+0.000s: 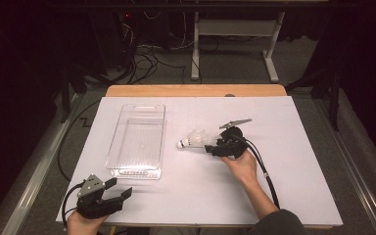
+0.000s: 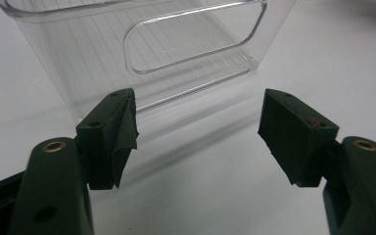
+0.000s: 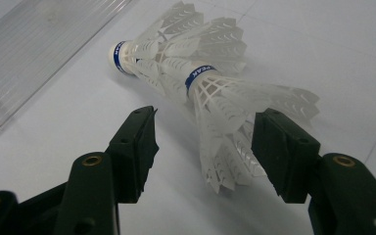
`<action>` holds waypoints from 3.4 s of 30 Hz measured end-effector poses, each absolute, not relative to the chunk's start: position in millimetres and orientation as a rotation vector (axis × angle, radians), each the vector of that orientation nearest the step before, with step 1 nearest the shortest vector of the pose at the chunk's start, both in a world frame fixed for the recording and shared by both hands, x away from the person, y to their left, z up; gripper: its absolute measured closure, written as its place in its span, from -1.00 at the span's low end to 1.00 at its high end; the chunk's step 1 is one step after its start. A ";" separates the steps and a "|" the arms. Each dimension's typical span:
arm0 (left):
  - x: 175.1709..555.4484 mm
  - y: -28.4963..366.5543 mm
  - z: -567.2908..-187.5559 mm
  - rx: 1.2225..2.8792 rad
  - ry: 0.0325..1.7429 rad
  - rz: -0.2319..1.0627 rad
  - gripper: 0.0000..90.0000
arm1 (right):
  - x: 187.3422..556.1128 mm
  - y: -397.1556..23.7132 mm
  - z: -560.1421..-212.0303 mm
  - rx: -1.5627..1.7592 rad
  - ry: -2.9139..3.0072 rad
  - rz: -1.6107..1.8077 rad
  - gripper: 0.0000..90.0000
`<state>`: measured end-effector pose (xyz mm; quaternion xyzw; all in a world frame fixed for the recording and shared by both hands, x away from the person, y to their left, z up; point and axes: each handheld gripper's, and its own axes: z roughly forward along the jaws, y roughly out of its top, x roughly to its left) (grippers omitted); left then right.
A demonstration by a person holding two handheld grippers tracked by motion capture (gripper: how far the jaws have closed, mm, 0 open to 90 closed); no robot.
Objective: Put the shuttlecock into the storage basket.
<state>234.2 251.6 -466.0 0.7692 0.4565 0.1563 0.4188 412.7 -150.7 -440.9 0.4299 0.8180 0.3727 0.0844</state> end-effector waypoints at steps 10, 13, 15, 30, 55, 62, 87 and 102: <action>234.0 251.0 -465.8 1.933 1.143 0.392 -0.30 | 417.9 -143.8 -441.7 1.278 2.447 1.121 -0.06; 233.8 251.1 -465.8 1.930 1.144 0.393 -0.30 | 420.2 -141.6 -440.6 1.281 2.446 1.127 -0.06; 233.6 251.4 -465.5 1.934 1.143 0.391 -0.30 | 421.7 -140.4 -440.4 1.282 2.445 1.132 -0.05; 233.9 250.7 -465.8 1.937 1.139 0.392 -0.30 | 430.8 -129.5 -440.3 1.267 2.458 1.166 -0.02; 233.9 249.8 -465.7 1.940 1.133 0.392 -0.30 | 433.6 -115.4 -443.3 1.252 2.480 1.186 0.51; 233.9 249.8 -465.6 1.943 1.132 0.391 -0.30 | 433.0 -114.2 -443.8 1.250 2.484 1.202 0.65; 235.2 250.6 -466.1 1.938 1.139 0.382 -0.30 | 431.1 -118.4 -439.1 1.241 2.513 1.225 0.92; 234.3 251.2 -465.6 1.932 1.139 0.392 -0.30 | 424.7 -125.0 -428.0 1.223 2.498 1.219 0.98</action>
